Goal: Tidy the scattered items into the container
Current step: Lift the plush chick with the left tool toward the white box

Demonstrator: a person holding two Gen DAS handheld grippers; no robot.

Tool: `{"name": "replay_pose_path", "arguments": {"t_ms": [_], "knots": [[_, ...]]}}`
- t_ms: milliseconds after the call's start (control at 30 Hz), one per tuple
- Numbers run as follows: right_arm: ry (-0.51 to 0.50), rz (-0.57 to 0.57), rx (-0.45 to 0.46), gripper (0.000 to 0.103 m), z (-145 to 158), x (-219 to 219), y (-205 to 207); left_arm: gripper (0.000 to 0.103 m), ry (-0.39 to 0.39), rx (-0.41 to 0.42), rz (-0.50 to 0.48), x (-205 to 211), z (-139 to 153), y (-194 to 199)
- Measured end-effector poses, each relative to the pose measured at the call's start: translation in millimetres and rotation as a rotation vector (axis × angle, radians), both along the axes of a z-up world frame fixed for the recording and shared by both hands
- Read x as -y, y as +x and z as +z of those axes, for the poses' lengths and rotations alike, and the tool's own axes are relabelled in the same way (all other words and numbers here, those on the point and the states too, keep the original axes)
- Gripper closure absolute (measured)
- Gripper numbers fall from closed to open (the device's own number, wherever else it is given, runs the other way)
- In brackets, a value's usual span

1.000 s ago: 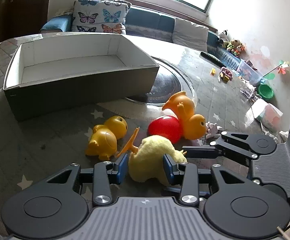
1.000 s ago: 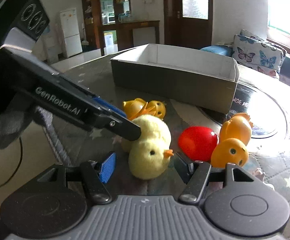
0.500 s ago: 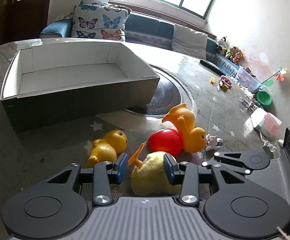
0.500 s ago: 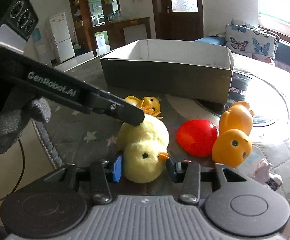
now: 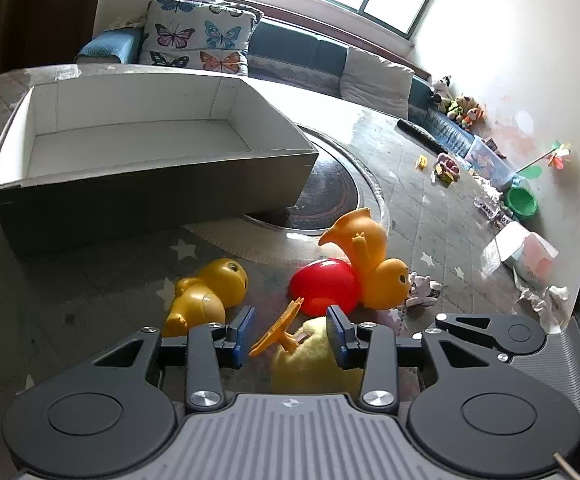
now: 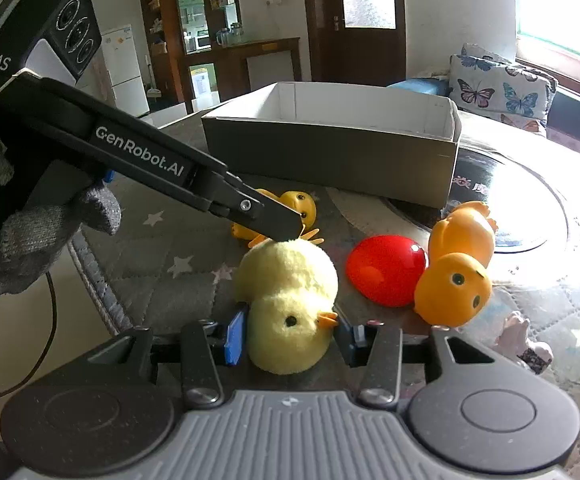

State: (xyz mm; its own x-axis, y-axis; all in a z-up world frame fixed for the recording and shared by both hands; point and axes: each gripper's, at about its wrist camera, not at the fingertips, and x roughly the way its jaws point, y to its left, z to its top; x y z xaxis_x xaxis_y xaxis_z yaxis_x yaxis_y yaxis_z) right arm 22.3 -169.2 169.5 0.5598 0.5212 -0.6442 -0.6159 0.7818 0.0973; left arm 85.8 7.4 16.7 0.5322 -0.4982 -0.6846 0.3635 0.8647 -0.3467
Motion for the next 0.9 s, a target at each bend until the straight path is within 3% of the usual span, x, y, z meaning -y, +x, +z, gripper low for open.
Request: {"name": "replay_pose_path", "arguments": {"t_ms": [233, 400, 900], "knots": [[0.000, -0.012, -0.006, 0.059, 0, -2, 1, 0.062, -0.028, 0.002, -0.019, -2, 2, -4], [-0.002, -0.005, -0.006, 0.059, 1, -3, 2, 0.061, 0.014, 0.028, -0.039, 2, 4, -7], [-0.004, 0.001, -0.008, 0.059, -1, -5, 3, 0.059, -0.034, 0.011, -0.078, 0, -3, -1]]}}
